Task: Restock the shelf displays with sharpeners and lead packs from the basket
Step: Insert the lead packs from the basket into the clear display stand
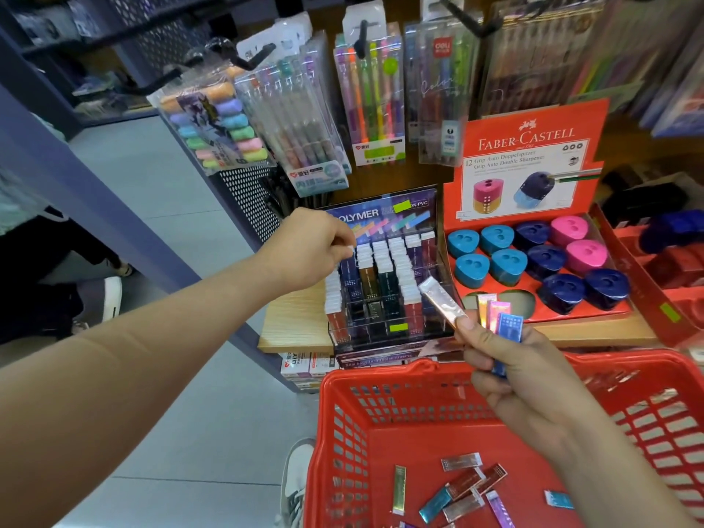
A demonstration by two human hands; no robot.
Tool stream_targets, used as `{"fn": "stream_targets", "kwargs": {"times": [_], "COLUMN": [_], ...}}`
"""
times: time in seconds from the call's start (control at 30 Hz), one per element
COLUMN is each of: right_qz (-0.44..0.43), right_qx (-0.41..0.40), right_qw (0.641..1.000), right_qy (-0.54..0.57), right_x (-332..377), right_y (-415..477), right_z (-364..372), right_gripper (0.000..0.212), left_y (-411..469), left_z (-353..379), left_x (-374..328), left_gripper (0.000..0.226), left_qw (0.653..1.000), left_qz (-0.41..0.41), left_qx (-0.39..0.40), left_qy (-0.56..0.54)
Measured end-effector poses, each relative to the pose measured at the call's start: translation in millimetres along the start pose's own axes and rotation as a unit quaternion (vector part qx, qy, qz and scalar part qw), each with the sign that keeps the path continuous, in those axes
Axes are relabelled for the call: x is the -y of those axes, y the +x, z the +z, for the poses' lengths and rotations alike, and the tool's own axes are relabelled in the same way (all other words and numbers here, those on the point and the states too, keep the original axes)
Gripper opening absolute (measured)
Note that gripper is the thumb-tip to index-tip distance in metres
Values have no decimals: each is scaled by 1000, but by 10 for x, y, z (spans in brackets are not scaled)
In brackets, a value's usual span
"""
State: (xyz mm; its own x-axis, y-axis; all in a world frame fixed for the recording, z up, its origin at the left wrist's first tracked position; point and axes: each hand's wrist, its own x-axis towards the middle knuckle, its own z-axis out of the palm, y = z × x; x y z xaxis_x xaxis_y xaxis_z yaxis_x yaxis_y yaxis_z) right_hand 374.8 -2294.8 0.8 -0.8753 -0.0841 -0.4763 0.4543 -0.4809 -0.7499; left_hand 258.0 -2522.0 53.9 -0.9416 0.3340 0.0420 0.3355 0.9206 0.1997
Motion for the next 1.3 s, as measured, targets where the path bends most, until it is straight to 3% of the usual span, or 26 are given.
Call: {"fn": "stream_targets", "kwargs": {"times": [0.2,0.37,0.7,0.87,0.97,1.07,1.17,1.23,1.3], "right_qz": [24,42,33,39,35,28,9,-3,-6], "right_qx": [-1,8,-3,0,2,-3,-14,-22,-22], "right_qw": [999,998,996,995,995,996,998,999,999], "right_qy": [30,53,88,90,92,88,61,45,42], "right_x": [-39,-91,-149,-144,-134,-126,-122,-123,-123], "right_y": [-13,-16,-53,-86,-100,-115,-132,-137,-138], "right_z": [43,41,103,154,166,170,175,183,190], "right_gripper": [27,15,27,18,15,15,13,12,13], "left_y": [23,21,-39,14,27,23,-30,-89,-146], "left_z": [-38,-7,238,227,197,88,-138,-222,-227], "left_x": [-30,-33,49,-35,-77,-142,-348,-466,-535], "left_gripper": [14,13,17,7,13,10,14,20,23], "left_qw": [999,999,996,997,997,991,910,874,861], "left_qz": [-9,-3,37,-19,-64,-106,-147,-129,-92], "left_qx": [33,31,14,11,26,23,120,214,265], "left_qy": [-27,-26,84,69,37,-83,-370,-417,-423]}}
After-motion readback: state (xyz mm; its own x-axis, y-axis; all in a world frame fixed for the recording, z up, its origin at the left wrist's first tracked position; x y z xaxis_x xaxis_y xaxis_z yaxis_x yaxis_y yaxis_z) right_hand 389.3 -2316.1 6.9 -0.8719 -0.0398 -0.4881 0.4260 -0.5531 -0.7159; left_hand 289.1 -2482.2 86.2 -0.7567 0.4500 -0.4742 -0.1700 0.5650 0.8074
